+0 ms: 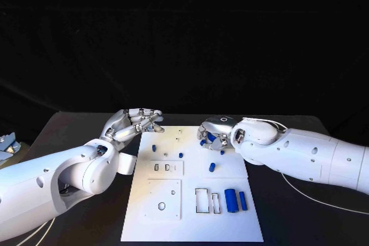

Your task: Assemble the parts on the task board

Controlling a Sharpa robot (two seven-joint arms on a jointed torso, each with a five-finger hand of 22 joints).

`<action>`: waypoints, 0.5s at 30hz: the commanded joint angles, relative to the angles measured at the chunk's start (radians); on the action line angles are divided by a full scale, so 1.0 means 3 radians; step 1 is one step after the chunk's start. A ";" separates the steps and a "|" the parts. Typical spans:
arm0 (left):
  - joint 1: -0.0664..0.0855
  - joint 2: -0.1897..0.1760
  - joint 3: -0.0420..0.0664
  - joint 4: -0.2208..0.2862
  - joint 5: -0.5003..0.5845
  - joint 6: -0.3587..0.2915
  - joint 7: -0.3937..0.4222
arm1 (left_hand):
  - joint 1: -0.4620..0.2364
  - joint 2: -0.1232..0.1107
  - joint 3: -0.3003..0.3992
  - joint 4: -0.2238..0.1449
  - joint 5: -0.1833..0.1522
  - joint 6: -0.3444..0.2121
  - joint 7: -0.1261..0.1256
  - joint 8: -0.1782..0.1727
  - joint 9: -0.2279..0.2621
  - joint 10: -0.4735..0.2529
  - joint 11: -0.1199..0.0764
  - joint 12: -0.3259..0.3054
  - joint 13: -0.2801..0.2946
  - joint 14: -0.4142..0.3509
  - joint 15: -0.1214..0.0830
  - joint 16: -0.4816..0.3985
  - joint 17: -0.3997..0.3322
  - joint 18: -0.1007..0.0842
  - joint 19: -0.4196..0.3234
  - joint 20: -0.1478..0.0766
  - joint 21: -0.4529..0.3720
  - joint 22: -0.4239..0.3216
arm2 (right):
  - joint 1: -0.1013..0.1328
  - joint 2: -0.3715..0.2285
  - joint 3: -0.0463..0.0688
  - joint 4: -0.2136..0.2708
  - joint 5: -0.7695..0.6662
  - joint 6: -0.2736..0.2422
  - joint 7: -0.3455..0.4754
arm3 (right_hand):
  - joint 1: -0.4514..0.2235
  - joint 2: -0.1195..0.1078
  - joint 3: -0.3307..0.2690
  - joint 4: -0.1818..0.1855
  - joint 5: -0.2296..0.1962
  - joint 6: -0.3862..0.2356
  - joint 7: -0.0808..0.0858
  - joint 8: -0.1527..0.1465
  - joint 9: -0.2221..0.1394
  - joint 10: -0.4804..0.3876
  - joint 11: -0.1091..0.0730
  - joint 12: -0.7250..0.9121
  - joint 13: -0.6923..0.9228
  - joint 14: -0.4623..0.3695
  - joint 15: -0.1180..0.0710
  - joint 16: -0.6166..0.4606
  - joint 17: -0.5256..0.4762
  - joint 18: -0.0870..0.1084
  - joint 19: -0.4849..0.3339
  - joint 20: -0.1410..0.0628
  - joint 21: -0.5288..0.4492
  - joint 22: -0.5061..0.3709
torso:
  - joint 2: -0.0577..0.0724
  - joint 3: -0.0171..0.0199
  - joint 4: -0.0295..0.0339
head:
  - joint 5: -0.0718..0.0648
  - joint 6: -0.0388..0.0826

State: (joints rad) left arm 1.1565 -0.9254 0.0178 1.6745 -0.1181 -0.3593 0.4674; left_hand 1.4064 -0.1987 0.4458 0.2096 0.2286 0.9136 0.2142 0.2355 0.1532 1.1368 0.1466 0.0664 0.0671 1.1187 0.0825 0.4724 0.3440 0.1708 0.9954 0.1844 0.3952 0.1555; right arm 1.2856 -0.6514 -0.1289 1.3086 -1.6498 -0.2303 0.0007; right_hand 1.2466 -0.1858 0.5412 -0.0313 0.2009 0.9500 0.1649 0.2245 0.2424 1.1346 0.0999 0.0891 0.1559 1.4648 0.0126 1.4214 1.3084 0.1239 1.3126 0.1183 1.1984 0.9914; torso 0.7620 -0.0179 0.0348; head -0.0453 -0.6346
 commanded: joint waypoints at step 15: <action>0.0006 -0.0005 0.0004 0.0000 -0.0001 0.0067 -0.0013 | -0.0034 0.0004 0.0022 -0.0014 -0.0012 -0.0028 0.0020 -0.0035 -0.0010 -0.0049 0.0017 -0.0018 -0.0007 -0.0006 0.0005 0.0043 0.0028 0.0036 0.0021 0.0008 0.0029 0.0009 | -0.0019 -0.0006 -0.0001 0.0025 -0.0214 -0.0279 -0.0135 | 0.0190 0.0212 0.0201 -0.0037 -0.0313 0.0216 -0.0083 0.0236 0.0199 0.0201 -0.0082 0.0134 0.0055 0.0203 -0.0049 0.0080 0.0081 -0.0056 0.0015 -0.0048 0.0129 0.0165 | 0.0007 0.0002 0.0001 | 0.0002 -0.0019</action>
State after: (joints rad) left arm 1.1566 -0.9269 0.0180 1.6735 -0.1176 -0.3584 0.4625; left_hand 1.4064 -0.1987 0.4487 0.2068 0.2286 0.9096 0.2180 0.2297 0.1512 1.1313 0.1520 0.0664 0.0660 1.1187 0.0825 0.4802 0.3516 0.1707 0.9954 0.1844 0.3999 0.1571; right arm 1.2808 -0.6523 -0.1289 1.3126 -1.6718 -0.2595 -0.0112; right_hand 1.2836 -0.1351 0.5959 -0.0395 0.1093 1.0090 0.1393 0.2918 0.2980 1.1772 0.0883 0.1242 0.1634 1.4637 0.0030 1.4397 1.3082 0.1239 1.3183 0.1120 1.2349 1.0396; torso 0.7638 -0.0174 0.0345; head -0.0455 -0.6399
